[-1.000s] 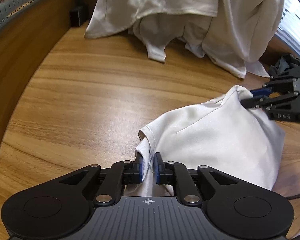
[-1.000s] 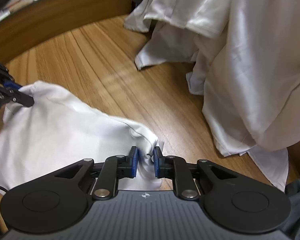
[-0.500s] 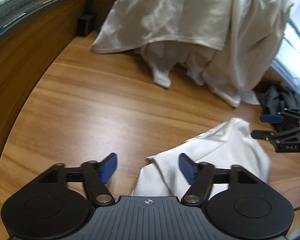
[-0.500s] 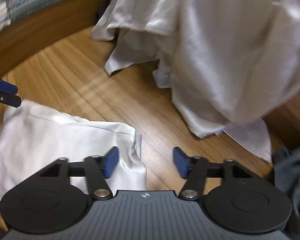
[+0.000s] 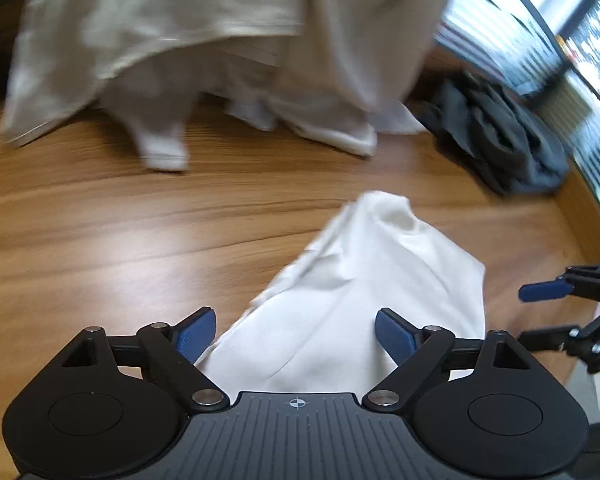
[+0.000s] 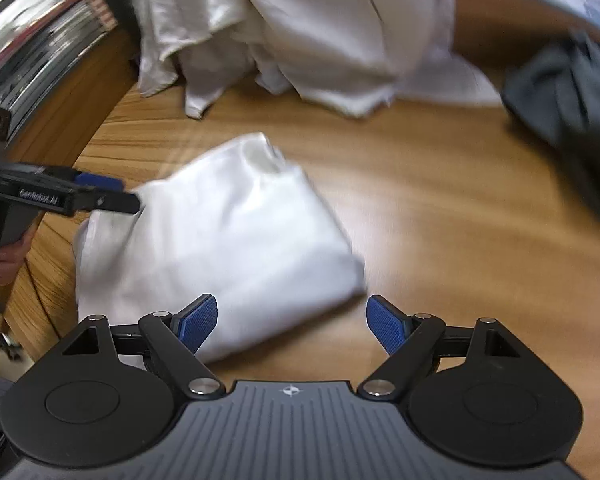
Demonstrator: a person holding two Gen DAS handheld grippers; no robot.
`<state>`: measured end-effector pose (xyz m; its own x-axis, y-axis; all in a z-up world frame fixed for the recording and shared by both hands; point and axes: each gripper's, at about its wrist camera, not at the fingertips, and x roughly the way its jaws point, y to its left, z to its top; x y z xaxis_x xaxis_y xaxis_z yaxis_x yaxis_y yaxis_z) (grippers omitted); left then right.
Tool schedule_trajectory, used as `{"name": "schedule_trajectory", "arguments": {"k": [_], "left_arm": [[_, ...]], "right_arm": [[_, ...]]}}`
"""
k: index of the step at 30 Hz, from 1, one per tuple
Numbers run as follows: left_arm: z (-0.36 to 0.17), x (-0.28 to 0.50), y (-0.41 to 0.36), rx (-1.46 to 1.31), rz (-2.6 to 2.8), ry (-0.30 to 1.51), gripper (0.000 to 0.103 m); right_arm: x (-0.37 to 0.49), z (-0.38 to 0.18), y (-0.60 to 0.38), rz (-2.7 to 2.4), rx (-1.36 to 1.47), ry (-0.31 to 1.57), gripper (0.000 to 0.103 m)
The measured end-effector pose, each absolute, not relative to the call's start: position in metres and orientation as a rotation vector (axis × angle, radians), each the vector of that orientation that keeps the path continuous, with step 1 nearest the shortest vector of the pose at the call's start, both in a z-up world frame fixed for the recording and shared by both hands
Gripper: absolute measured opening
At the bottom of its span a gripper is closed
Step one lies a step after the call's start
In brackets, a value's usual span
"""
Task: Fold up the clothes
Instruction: 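Open both grippers and press the folded shirt bundle flat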
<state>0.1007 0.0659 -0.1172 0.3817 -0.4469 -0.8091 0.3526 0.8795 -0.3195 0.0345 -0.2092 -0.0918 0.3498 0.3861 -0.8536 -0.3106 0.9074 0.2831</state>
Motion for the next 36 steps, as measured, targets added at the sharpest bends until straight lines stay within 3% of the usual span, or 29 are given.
{"name": "schedule_trajectory", "arguments": {"k": [4,6,12,20,27,36], "left_arm": [[-0.124,0.113,0.049,-0.050,-0.557,1.096,0.089],[-0.123,0.112,0.047,-0.025,-0.544,1.063,0.078],[-0.131,0.104,0.056,-0.020,-0.410,1.072,0.062],[-0.140,0.074,0.086,-0.174,-0.255,1.124,0.061],[-0.140,0.049,0.079,-0.215,-0.257,1.174,0.050],[-0.144,0.051,0.065,-0.316,-0.373,1.241,0.047]], "right_arm": [[0.026,-0.111,-0.205,0.437,0.173,1.150,0.086],[0.025,-0.118,-0.200,0.429,0.200,1.156,0.086],[0.025,-0.119,-0.191,0.430,0.182,1.137,0.086],[0.034,-0.125,-0.201,0.454,0.269,1.150,0.086],[0.046,-0.139,-0.195,0.522,0.401,1.192,0.086],[0.075,-0.151,-0.185,0.503,0.433,1.214,0.087]]}}
